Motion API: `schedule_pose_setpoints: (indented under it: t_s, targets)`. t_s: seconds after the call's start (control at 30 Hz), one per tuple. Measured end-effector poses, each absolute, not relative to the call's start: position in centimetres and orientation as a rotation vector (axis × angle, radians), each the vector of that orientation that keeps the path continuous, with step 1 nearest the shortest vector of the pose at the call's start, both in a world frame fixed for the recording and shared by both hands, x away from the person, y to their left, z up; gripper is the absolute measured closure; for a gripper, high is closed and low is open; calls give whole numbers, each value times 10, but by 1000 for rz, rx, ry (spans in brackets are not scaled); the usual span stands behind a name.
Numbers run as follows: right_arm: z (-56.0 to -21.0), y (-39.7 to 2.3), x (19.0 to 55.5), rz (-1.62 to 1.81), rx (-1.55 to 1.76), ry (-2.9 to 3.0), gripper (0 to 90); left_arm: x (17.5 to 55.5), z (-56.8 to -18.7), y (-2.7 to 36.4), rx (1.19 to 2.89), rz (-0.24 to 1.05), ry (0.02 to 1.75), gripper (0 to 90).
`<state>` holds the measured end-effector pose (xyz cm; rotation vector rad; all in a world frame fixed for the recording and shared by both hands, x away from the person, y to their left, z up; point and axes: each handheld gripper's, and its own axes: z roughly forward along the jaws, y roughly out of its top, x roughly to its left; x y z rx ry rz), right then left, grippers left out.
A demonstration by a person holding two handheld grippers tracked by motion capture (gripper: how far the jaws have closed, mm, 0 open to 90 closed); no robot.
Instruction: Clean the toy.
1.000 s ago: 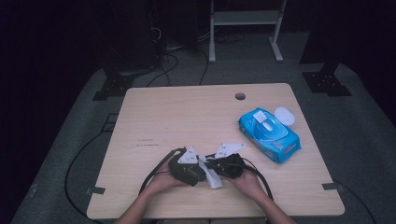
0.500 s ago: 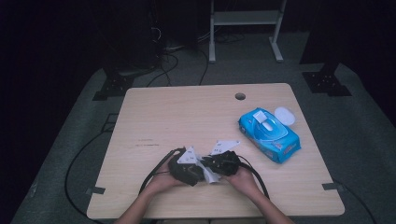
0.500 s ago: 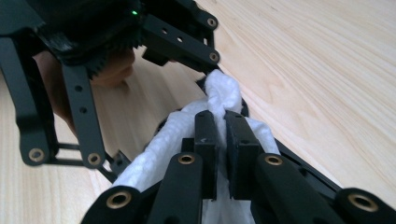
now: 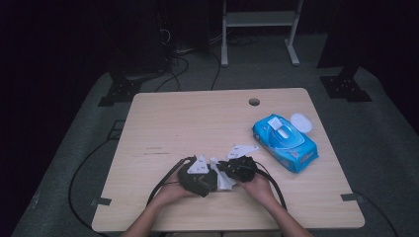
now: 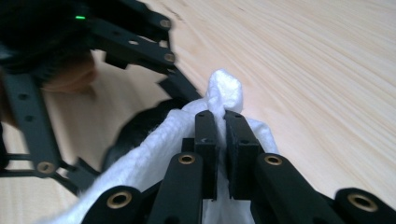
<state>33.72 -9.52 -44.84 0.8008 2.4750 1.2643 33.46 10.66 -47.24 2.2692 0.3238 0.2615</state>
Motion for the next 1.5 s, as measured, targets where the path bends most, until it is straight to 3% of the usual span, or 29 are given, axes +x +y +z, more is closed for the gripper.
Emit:
schedule_pose_setpoints:
  t_s: [0.13, 0.33, 0.57, 0.9, 1.1, 1.33, 1.5]
  targets:
    - [-448, -86, 333, 1249, 744, 2496, 841, 334, -473, 107, 2278, 268, 320, 240]
    - [-447, -106, 342, 1244, 868, 2455, 841, 334, -472, 107, 2262, 264, 325, 240]
    - [-448, -82, 334, 1243, 754, 2496, 841, 333, -474, 107, 2284, 272, 314, 240]
    - [-446, -130, 340, 1191, 890, 2426, 841, 334, -475, 111, 2289, 271, 316, 240]
    - [-447, -121, 331, 1182, 802, 2476, 840, 335, -475, 114, 2288, 278, 327, 240]
    - [-444, -148, 332, 1120, 867, 2455, 840, 337, -475, 117, 2291, 286, 331, 240]
    - [-447, -144, 320, 1153, 806, 2486, 840, 337, -475, 116, 2298, 292, 328, 240]
